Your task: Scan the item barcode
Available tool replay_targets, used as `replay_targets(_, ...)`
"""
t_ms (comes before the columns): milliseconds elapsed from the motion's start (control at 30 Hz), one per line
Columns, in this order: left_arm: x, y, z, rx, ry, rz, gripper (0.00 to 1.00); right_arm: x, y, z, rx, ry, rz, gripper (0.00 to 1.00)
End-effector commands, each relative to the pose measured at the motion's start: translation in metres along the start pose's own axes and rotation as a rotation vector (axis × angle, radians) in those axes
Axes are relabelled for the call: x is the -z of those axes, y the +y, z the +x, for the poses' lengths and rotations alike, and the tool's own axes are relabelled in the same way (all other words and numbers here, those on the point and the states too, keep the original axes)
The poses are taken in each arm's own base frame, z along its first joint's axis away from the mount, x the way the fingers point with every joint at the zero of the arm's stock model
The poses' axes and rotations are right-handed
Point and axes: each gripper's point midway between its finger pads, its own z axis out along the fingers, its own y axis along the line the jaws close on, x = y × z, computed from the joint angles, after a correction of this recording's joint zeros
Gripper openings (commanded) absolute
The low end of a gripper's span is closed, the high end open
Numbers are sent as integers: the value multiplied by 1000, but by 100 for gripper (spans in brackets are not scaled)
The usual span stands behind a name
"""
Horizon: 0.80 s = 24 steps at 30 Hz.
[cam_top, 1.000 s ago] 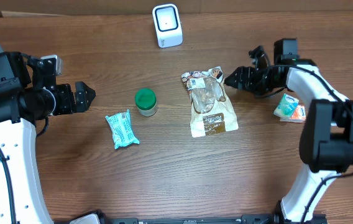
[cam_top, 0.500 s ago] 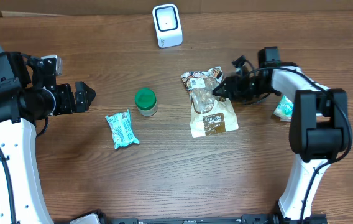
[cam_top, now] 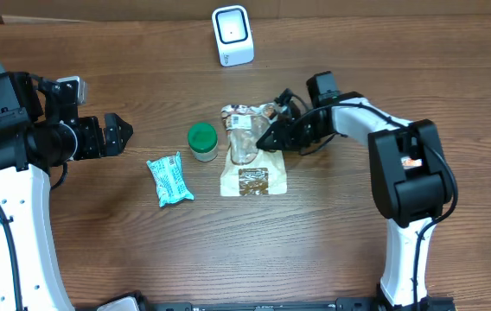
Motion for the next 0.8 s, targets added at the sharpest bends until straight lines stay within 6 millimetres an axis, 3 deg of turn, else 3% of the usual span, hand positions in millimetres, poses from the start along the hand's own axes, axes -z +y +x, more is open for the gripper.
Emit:
replay_targets(0,2,-2,-2,-21,-7,2,100,-26,-2,11,-2,47,24,44)
replay_targets(233,2,-2,-2,-21,-7,2,100,-44,15,6,1,43,10,44)
replay_targets(500,2,-2,-2,-21,-7,1,100,-46,46,-2,-1,24,-146,26)
replay_targets(633,2,-2,-2,-21,-7,2,100,-44,51,-3,5,24,-176,15)
replay_targets(767,2,-2,-2,-21,-8,2,100,-42,50,-4,-1,20,-184,11)
